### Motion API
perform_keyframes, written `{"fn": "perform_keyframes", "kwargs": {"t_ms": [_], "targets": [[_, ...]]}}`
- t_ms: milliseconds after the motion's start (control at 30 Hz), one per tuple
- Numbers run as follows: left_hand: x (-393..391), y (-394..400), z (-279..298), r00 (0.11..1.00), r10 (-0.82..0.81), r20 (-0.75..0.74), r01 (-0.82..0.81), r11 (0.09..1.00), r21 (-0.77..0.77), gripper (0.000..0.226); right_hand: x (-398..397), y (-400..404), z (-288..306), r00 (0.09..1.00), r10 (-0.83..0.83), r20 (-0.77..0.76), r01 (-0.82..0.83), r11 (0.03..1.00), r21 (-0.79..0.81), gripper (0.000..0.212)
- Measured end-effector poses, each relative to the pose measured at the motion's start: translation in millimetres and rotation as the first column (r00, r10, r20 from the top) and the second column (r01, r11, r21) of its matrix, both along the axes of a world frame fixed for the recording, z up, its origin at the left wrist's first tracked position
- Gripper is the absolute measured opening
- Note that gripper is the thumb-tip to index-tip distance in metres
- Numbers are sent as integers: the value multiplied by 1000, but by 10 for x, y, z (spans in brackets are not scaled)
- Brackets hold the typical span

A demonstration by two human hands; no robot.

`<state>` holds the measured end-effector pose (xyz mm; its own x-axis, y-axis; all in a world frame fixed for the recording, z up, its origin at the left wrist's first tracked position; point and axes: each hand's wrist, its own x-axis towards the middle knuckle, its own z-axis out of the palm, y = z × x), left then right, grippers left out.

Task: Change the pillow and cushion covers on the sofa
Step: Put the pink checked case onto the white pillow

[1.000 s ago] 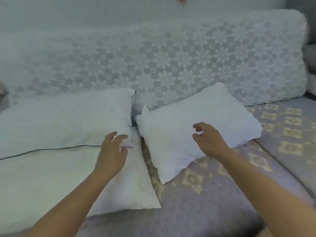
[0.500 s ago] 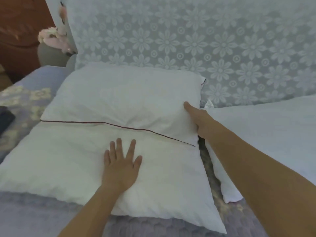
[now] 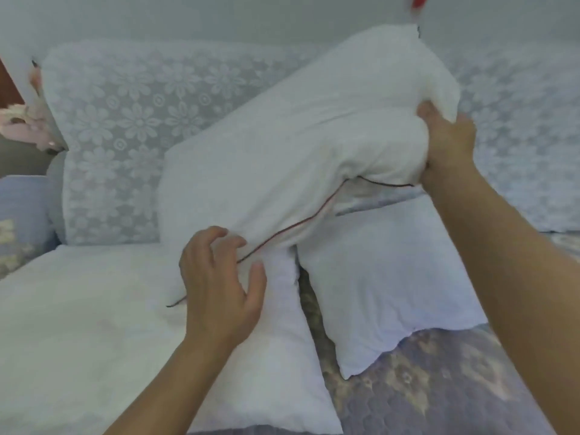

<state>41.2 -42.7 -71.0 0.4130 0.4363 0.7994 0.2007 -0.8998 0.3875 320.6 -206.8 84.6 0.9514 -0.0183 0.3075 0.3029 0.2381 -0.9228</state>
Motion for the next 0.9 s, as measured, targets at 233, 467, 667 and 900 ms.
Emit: {"fn": "perform_keyframes", "kwargs": {"t_ms": [233, 467, 667, 900], "targets": [[1164, -643, -17, 813, -507, -286, 164, 671, -723, 57, 960, -2523, -974, 857, -246, -453, 78, 931, -358, 71], [1826, -1211, -660, 653, -577, -490, 0, 647, -762, 65, 513, -2554, -2111, 597, 73, -799, -74, 997, 35, 85], [1617, -1074, -865, 969, -243, -53, -61, -27, -998, 52, 654, -2429, -2574, 374, 375, -848, 45, 906, 421, 80], [1597, -979, -487, 926, -306, 222, 252, 62, -966, 67, 868, -2199, -2389, 537, 159, -829, 45, 975, 216, 35]]}}
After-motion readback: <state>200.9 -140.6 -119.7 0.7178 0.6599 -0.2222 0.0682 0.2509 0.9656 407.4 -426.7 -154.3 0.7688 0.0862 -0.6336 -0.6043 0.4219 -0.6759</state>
